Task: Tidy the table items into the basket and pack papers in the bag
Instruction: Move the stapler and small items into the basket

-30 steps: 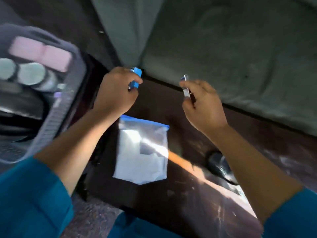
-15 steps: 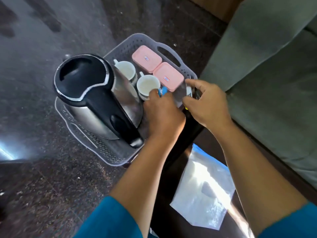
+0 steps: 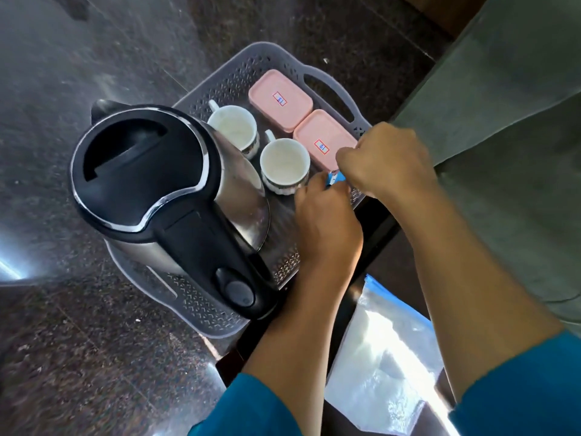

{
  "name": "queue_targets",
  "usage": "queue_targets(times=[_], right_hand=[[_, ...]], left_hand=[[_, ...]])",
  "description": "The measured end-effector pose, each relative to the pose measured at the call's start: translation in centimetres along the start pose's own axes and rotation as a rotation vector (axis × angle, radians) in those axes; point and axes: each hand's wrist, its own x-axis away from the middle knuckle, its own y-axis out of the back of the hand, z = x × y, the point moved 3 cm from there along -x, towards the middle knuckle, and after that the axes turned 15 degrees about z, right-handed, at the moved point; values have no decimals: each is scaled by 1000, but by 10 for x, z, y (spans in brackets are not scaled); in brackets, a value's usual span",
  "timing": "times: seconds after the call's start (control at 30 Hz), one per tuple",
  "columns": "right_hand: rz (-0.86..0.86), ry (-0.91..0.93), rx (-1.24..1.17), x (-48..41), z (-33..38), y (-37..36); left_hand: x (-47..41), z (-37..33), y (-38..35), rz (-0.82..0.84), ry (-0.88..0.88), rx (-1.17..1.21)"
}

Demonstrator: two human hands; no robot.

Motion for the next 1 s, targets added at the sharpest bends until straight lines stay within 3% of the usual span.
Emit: queue_targets(times=[0.23, 0.4, 0.63, 0.87, 1.0], right_hand=[[153, 4, 79, -13, 5, -14], [127, 8, 74, -13, 6, -15], [373, 49, 31, -13, 9, -20], [239, 84, 75, -17, 3, -22], [267, 68, 145, -17, 5, -22]], left_hand=[[-14, 3, -7, -56, -12, 88], [-19, 5, -9, -52, -24, 95], [-17, 14, -7, -31, 43, 93], [-8, 13, 0, -51, 116, 146], [-3, 14, 3, -83, 149, 134]])
